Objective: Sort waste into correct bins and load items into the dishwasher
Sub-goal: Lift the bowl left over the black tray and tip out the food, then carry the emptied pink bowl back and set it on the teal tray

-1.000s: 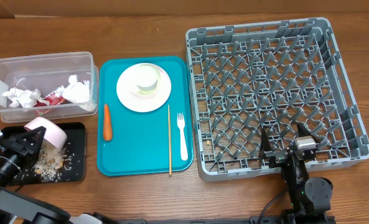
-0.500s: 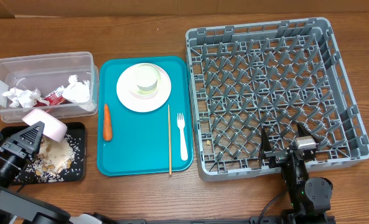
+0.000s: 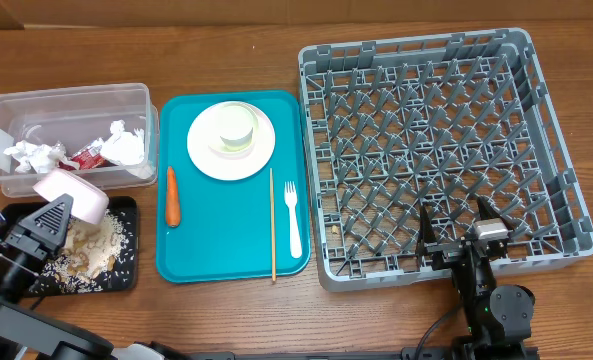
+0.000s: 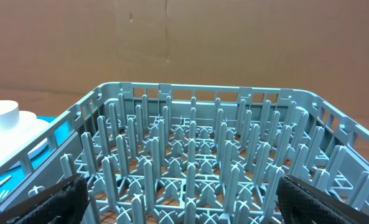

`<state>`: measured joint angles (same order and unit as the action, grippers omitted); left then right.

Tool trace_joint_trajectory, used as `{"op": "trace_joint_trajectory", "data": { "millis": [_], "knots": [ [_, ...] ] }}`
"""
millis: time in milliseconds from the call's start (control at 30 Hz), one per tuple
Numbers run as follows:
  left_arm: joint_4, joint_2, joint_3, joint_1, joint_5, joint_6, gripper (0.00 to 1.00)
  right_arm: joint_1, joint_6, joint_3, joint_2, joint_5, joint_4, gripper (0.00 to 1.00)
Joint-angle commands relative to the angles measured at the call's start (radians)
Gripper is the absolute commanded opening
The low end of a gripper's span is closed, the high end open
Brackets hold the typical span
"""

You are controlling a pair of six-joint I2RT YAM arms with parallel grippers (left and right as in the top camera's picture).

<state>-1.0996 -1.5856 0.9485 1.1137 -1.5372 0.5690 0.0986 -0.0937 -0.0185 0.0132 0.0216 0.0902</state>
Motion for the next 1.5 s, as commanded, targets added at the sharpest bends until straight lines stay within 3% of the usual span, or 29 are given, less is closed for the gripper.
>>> {"op": "trace_joint_trajectory", "data": {
  "millis": [0, 533, 767, 1133, 1467],
  "knots": [
    [-0.038, 0.023, -0.011, 0.007, -0.043, 0.164, 0.04, -0.005, -0.005, 0.011, -0.006, -0.001, -0.006, 1.0],
    [-0.068, 0.023, -0.011, 0.005, -0.023, 0.192, 0.04, -0.005, -0.005, 0.011, -0.006, -0.001, -0.006, 1.0],
    [-0.075, 0.023, 0.014, -0.045, 0.059, 0.121, 0.04, -0.005, -0.005, 0.011, -0.006, -0.001, -0.006, 1.0],
    [-0.063, 0.027, 0.242, -0.46, 0.48, -0.216, 0.04, -0.005, -0.005, 0.011, -0.006, -0.001, -0.006, 1.0],
    [0.037, 0.046, 0.259, -0.881, 0.876, -0.47, 0.04, -0.005, -0.005, 0.011, -0.006, -0.001, -0.006, 1.0]
  ]
}}
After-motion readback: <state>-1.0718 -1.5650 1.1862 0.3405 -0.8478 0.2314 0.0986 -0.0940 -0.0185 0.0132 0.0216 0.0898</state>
